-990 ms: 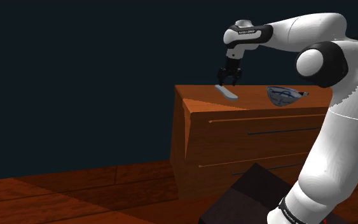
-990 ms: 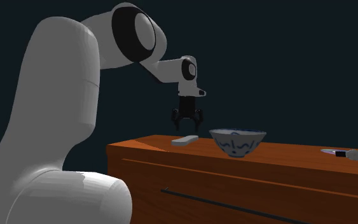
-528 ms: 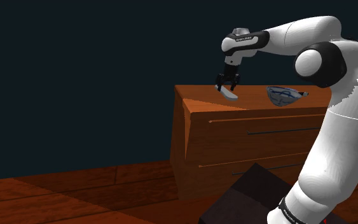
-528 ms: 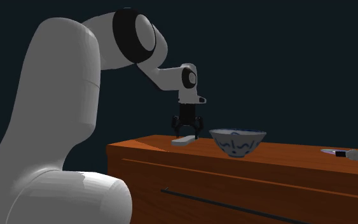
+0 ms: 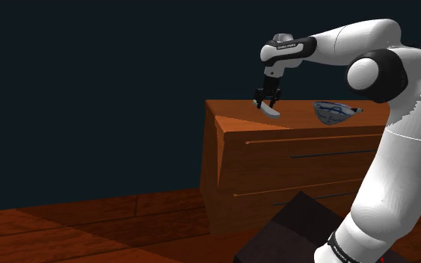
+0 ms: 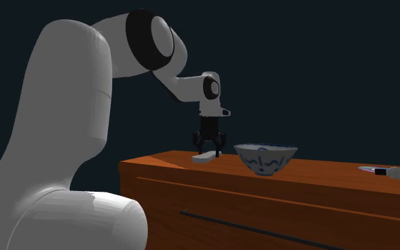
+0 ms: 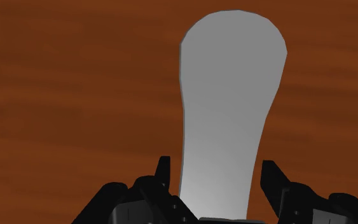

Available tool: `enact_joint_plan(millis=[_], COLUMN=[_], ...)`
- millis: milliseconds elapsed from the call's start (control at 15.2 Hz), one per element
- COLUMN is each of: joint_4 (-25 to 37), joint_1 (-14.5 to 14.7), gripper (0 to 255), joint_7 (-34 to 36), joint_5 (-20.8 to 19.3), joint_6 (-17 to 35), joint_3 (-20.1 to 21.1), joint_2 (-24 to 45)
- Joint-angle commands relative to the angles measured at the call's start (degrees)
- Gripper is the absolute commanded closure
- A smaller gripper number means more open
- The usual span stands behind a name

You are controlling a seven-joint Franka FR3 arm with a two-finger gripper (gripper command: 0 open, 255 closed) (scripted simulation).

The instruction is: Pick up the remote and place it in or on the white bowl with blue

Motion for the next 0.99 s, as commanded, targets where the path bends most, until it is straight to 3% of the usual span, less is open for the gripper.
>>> enact_joint_plan(millis=[0,528,924], joint_4=[0.0,0.0,4.7], joint_1=[0.0,0.0,-0.2], gripper=[255,255,255], joint_7=[0.0,0.0,0.1], joint_5=[0.0,0.0,-0.1], joint_6=[0.0,0.0,-4.6], joint_3=[0.0,0.0,-0.1], joint_2=[0.0,0.0,0.0])
